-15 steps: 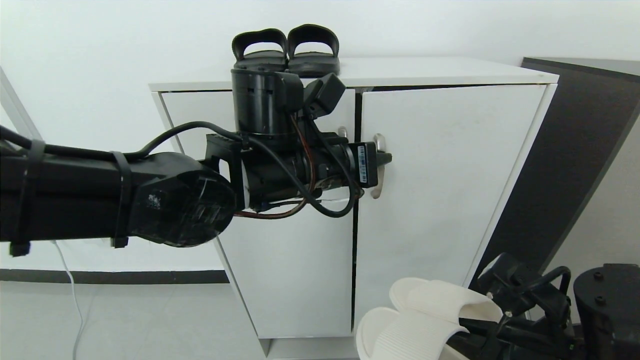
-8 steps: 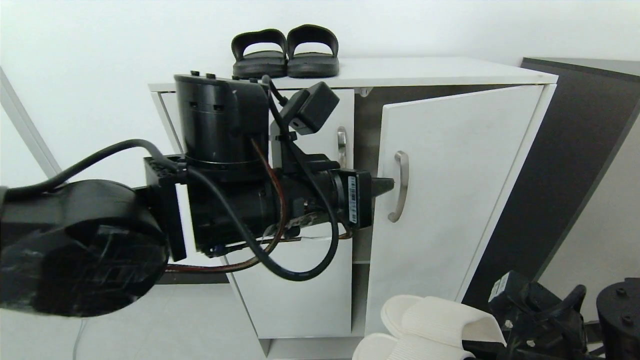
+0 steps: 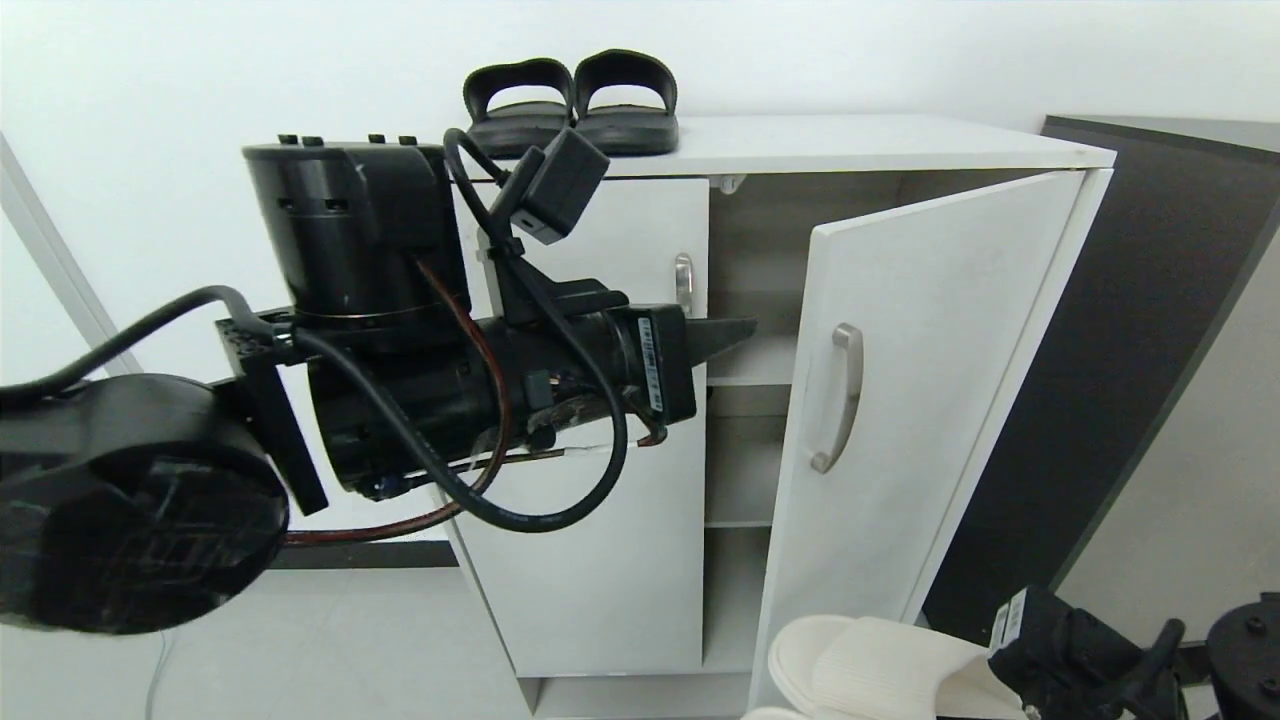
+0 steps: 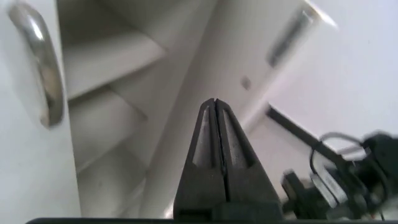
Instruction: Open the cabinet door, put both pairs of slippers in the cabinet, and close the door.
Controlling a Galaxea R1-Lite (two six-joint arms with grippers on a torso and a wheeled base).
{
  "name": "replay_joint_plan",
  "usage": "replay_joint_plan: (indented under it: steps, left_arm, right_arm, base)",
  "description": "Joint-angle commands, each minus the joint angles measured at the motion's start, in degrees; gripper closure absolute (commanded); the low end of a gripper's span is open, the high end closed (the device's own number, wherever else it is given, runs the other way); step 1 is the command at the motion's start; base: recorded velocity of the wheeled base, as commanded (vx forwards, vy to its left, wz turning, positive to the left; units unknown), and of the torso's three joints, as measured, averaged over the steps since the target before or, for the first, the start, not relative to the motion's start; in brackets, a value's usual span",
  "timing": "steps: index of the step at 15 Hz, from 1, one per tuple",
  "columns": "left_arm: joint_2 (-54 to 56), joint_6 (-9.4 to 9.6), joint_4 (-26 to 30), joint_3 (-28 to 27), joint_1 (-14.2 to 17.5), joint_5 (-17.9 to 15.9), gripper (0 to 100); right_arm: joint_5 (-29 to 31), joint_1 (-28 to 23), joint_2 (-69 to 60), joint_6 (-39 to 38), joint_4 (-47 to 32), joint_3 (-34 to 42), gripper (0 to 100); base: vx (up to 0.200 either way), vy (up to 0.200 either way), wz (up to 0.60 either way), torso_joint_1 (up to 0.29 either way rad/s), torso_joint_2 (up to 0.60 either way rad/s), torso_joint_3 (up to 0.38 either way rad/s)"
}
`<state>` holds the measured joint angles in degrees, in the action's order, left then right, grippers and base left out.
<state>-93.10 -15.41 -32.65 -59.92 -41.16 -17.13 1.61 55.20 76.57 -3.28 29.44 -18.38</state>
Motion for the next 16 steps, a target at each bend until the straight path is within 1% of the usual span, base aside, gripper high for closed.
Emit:
replay_joint_plan:
  steps: [1,3,7,10,11,13,15,16]
  left_arm:
    - [-6.74,-0.94,-4.97,-0.29,0.55,-0.36,100]
    - [-10.17,-1.03,-8.22,-1.26,0.55,-0.45,100]
    - [-11.84,-1.29,-8.13,-2.13,0.55,-0.36,100]
    - [-12.11,-1.55,-8.31,-2.4,0.29,-0.36,100]
    - [-12.11,-1.55,-8.31,-2.31,-0.33,-0.36,100]
    - [-11.75,-1.47,-8.31,-2.05,-2.53,-0.36,100]
    - [-10.0,-1.38,-8.66,-1.26,-7.54,-0.36,100]
    - [-9.38,-1.29,-8.66,-1.17,-9.29,-0.36,100]
  right_arm:
    - [0.06,0.79,-0.1,0.03,0.0,0.81,100]
    - [0.06,0.79,-0.02,0.38,0.0,0.81,100]
    - [0.06,1.05,0.16,0.47,0.0,0.81,100]
    - [0.32,1.4,0.25,0.82,-0.08,0.81,100]
    - [0.24,1.49,0.25,0.82,-0.08,0.89,100]
    - [0.06,1.58,0.25,0.82,-0.08,1.16,100]
    - [-0.03,1.93,0.25,0.82,0.0,1.51,100]
    - [-0.03,1.93,0.25,0.82,0.0,1.51,100]
  base:
    - [0.0,0.0,0.0,0.0,0.0,0.0]
    - [0.0,0.0,0.0,0.0,0.0,0.0]
    - [0.0,0.0,0.0,0.0,0.0,0.0]
    - [-0.2,0.0,0.0,0.004,0.01,0.004]
    - [-0.2,0.0,0.0,0.002,0.0,0.002]
    - [-0.2,0.0,0.0,-0.012,0.0,0.0]
    - [-0.2,0.0,0.0,0.002,0.0,0.0]
    - [-0.2,0.0,0.0,0.007,0.01,0.012]
